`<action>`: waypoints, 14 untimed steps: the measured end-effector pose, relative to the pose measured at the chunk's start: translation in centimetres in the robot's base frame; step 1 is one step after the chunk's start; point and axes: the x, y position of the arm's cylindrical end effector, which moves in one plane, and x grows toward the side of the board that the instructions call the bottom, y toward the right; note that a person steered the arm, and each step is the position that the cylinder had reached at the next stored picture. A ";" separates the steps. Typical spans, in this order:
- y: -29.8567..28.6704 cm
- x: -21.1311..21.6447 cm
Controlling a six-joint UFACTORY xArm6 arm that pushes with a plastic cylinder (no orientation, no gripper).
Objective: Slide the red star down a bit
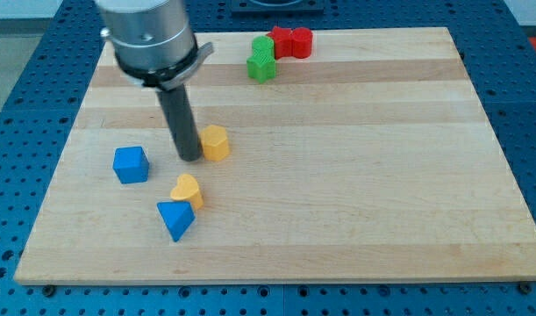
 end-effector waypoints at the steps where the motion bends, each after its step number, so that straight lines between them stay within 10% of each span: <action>1: 2.0 -2.2; 4: 9.3 -4.0; 8: -2.0 -15.2; 11: 7.4 -25.3; 14: 13.6 -24.8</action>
